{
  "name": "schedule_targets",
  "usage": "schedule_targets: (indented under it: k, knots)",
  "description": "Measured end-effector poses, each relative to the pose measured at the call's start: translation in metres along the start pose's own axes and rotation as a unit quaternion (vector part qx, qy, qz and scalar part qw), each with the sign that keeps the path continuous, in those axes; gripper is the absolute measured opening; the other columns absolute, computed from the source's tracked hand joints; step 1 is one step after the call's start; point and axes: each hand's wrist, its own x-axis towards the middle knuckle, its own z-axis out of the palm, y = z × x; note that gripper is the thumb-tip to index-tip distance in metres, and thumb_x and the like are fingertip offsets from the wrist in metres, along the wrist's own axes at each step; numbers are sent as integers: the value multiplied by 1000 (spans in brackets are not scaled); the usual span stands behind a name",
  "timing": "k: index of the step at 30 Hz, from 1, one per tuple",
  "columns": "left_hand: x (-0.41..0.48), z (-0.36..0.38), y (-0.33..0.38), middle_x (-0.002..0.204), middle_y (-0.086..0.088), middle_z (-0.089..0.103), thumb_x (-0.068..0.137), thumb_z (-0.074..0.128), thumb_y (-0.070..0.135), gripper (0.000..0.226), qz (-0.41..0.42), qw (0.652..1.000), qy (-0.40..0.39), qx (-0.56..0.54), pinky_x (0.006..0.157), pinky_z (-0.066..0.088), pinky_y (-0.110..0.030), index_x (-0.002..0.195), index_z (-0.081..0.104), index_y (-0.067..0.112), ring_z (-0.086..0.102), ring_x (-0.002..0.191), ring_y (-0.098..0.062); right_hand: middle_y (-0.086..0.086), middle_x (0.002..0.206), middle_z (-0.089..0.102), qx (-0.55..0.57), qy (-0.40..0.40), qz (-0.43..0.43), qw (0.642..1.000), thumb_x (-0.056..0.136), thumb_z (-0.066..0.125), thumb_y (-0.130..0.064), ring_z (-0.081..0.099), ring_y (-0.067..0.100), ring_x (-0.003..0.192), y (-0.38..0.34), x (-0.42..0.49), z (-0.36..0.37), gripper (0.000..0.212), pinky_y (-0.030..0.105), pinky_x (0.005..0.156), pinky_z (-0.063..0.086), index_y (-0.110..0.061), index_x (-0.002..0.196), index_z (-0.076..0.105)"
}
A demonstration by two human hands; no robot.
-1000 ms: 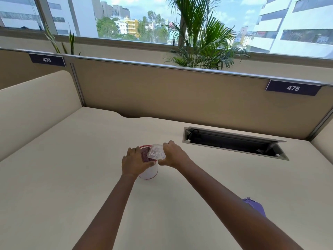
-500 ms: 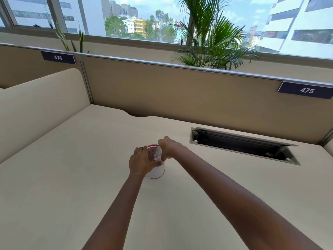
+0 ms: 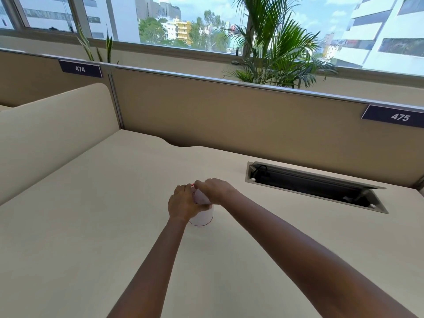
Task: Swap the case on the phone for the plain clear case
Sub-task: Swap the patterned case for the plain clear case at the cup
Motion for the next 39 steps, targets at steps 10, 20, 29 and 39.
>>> schedule_targets:
  k: [10, 20, 29, 39]
  knots:
    - [3, 2, -2, 129, -5, 54, 64, 72, 56, 79, -2, 1000, -1, 0, 95, 45, -34, 126, 48, 14, 47, 124, -20, 18, 120, 58, -19, 68, -31, 997, 89, 53, -9, 50, 34, 113, 6, -8, 7, 53, 37, 75, 46, -16, 138, 35]
    - [4, 3, -1, 134, -6, 50, 65, 72, 55, 83, -8, 1000, -11, 11, 98, 44, -36, 132, 43, 14, 44, 128, -21, 17, 119, 58, 63, 127, -13, 990, 86, 55, -2, 50, 34, 109, 11, -18, 25, 57, 39, 75, 50, -19, 137, 35]
    - [1, 1, 0, 130, -5, 52, 65, 73, 54, 81, -5, 1000, -14, 0, 95, 45, -36, 131, 45, 17, 45, 125, -21, 20, 119, 58, 166, 133, 29, 977, 88, 50, -3, 52, 34, 108, 17, -24, 28, 52, 38, 80, 48, -19, 135, 35]
    - [6, -1, -2, 149, -13, 32, 74, 61, 59, 93, 10, 997, -76, -20, 113, 28, -48, 144, 27, 8, 20, 143, -30, 14, 109, 49, 650, 66, 156, 741, 76, 61, 8, 49, 18, 76, 45, -35, 34, 64, 20, 58, 41, -9, 133, 38]
